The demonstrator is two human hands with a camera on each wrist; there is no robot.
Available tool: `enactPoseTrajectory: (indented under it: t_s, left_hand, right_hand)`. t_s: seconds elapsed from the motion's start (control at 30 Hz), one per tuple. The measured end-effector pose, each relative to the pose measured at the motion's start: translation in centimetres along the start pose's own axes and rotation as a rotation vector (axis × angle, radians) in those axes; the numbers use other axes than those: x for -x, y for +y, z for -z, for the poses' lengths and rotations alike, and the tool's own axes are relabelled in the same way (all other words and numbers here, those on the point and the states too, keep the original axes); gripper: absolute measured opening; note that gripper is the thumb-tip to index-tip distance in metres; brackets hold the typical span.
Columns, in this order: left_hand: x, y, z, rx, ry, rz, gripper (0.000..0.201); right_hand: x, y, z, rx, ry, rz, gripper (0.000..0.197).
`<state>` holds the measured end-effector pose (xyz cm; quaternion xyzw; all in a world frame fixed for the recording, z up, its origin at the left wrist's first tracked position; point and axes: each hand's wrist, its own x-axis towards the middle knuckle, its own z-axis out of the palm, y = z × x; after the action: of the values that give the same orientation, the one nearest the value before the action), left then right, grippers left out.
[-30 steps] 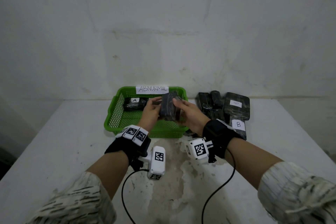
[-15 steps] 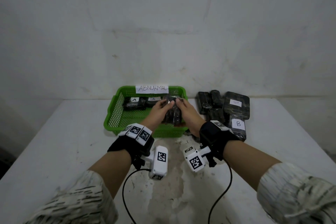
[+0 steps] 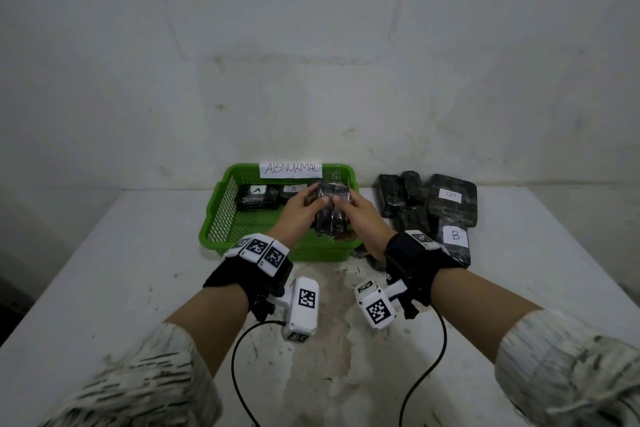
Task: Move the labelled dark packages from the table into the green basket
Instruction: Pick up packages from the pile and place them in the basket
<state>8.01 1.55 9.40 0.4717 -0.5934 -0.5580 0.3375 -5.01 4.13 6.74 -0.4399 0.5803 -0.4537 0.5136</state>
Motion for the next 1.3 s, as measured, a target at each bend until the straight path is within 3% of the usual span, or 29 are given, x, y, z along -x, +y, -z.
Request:
enactPoseTrajectory:
  t_s: [0.27,0.57,0.63,0.8,1.0,1.13,1.3]
  left_hand:
    - [0.1,-0.4,-0.1,0.039,-0.084,0.025,0.048]
    - [-0.2,-0.7,0.1,0.112,0.006,0.070,0.050]
    - [-0.4,-1.0,0.3,0.121,0.048,0.076,0.047]
    - [-0.5,-1.3,1.0,0.234,0.100,0.116,0.047]
    - [-0.3,-1.2,0.9,0.274,0.099,0.184,0.031]
    - [-0.4,-1.4,0.9,0.242,0.024,0.216,0.027]
    - [-0.5,-1.3,0.4,0.219,-0.041,0.259,0.025]
  right_hand:
    - [1.0,-0.6,0.6,0.003,-0.002,0.035,0.040]
    - [0.7,-0.3,0.5,0.070,-0.033,0.024,0.088]
    - [0.9,-0.5,0.4,0.063,-0.026,0.024,0.090]
    - [1.3,-0.7,0.2,-0.045,-0.029,0.005,0.060]
    - [1.7,-1.4,0.3,0.104,-0.089,0.084,0.061]
    - [1.7,-1.3,0.3,0.191,-0.062,0.060,0.063]
    - [1.4,-0.8,-0.1,0.166,0.008,0.122,0.034]
